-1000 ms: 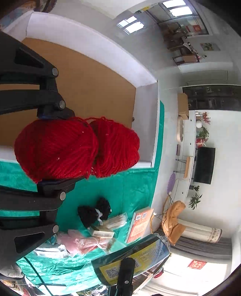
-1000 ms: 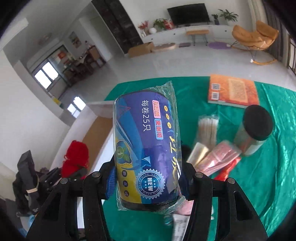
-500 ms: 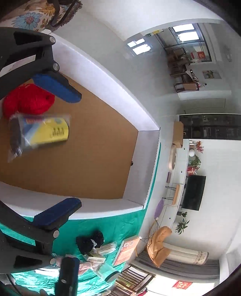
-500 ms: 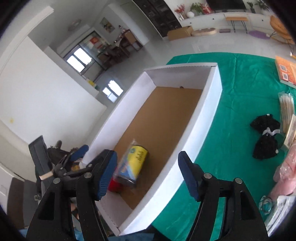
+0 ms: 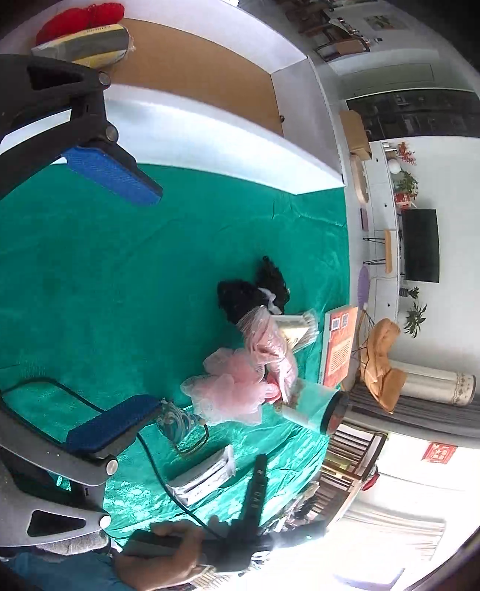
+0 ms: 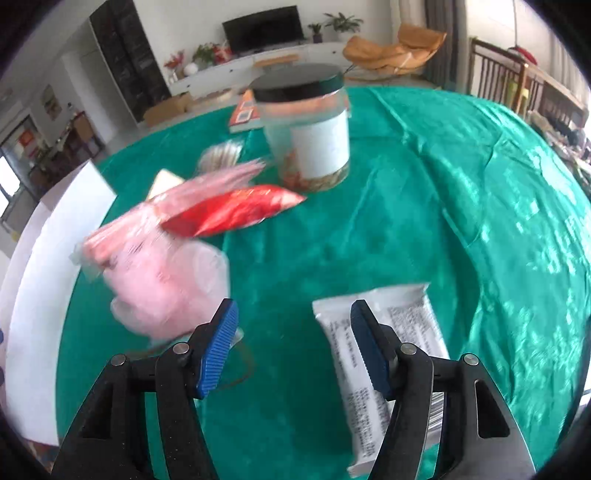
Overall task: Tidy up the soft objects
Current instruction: 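Open the left tool to drop the red yarn into the box while the right tool releases the blue roll, then move the right tool toward the patterned pouch while the left tool approaches the pink bath puff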
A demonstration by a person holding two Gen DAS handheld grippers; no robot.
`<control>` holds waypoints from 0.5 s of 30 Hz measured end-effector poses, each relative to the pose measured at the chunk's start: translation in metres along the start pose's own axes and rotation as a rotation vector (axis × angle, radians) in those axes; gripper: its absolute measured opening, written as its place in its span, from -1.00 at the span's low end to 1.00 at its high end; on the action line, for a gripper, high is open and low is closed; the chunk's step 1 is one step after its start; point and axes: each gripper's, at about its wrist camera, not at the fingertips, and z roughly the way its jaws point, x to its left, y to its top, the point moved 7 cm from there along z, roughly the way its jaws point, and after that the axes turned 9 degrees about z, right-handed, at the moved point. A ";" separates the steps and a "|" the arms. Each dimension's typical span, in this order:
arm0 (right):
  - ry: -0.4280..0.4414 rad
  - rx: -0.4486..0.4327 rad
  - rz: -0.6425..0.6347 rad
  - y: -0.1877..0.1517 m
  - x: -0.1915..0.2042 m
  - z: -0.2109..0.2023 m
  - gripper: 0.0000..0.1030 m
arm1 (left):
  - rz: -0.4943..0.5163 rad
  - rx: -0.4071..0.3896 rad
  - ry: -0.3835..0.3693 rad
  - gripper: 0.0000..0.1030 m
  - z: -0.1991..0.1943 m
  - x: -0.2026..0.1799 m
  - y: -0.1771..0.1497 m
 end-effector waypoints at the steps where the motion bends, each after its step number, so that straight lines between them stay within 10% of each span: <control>1: -0.011 -0.029 0.025 0.018 -0.013 -0.003 0.33 | 0.010 0.015 -0.006 0.98 0.009 -0.005 -0.001; 5: 0.022 -0.044 0.086 0.027 -0.034 -0.033 0.34 | 0.051 0.055 0.031 0.98 0.042 -0.010 -0.007; 12: -0.196 0.239 -0.085 -0.120 -0.062 -0.051 0.37 | 0.050 0.130 0.035 0.98 0.082 -0.004 -0.026; 15: -0.220 0.177 -0.013 -0.095 -0.085 -0.035 0.40 | 0.042 0.138 0.011 0.98 0.088 -0.009 -0.028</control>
